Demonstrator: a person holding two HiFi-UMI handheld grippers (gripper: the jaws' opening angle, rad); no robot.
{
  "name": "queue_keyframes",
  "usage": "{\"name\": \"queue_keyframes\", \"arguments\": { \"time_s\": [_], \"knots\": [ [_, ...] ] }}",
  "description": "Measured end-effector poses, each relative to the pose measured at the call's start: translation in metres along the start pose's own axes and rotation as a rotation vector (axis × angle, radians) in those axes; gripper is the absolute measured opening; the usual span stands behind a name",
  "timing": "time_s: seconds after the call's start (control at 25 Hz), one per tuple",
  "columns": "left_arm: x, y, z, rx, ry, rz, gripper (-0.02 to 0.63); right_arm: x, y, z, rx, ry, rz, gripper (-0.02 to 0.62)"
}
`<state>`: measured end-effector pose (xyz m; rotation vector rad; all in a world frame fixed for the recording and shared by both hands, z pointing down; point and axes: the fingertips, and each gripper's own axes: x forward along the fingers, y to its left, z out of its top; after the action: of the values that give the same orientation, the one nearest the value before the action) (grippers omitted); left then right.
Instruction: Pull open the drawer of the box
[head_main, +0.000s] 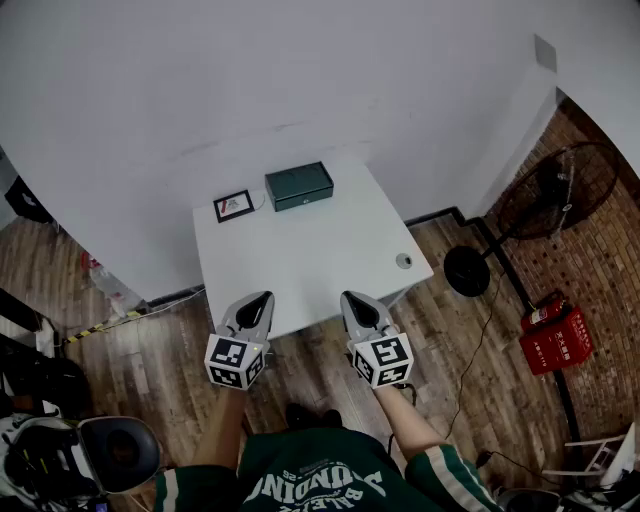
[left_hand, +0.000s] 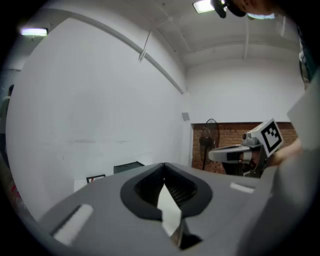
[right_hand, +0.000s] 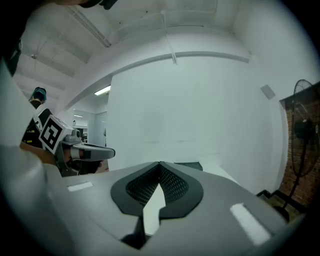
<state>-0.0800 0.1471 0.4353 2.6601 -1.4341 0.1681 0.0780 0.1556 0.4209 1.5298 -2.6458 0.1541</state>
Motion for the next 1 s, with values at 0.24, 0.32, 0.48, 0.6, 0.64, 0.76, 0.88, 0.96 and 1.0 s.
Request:
{"name": "queue_keyframes", "arguments": {
  "time_s": [0.24,0.32,0.48,0.6,0.64,0.76,0.88,0.96,1.0],
  "knots": [
    [0.001,0.014,0.000,0.004,-0.003,-0.015,0.052,0.014,0.008,-0.004,0.003,0.006,-0.009,0.001],
    [0.002,0.018,-0.001,0.006,-0.006,-0.024,0.052,0.017,0.011,-0.005,0.002,0.007,-0.011,0.000],
    [0.004,0.024,-0.004,0.003,-0.002,-0.039,0.052,0.022,0.016,-0.007,0.006,0.008,-0.019,0.001],
    [0.005,0.030,-0.004,0.001,0.000,-0.047,0.052,0.026,0.018,-0.008,0.011,0.008,-0.026,0.001],
    [0.005,0.033,-0.004,0.000,-0.002,-0.048,0.052,0.028,0.019,-0.008,0.012,0.009,-0.026,0.000],
    [0.009,0.040,-0.002,-0.002,-0.008,-0.051,0.052,0.037,0.020,-0.007,0.013,0.009,-0.026,0.001],
    [0.018,0.047,-0.002,-0.007,-0.008,-0.053,0.052,0.045,0.017,-0.006,0.014,0.004,-0.028,0.000],
    [0.023,0.050,-0.003,-0.010,-0.006,-0.052,0.052,0.049,0.013,-0.006,0.015,0.002,-0.027,0.000],
    [0.026,0.050,-0.004,-0.011,-0.004,-0.052,0.052,0.051,0.010,-0.007,0.016,0.002,-0.027,0.000]
  ]
}}
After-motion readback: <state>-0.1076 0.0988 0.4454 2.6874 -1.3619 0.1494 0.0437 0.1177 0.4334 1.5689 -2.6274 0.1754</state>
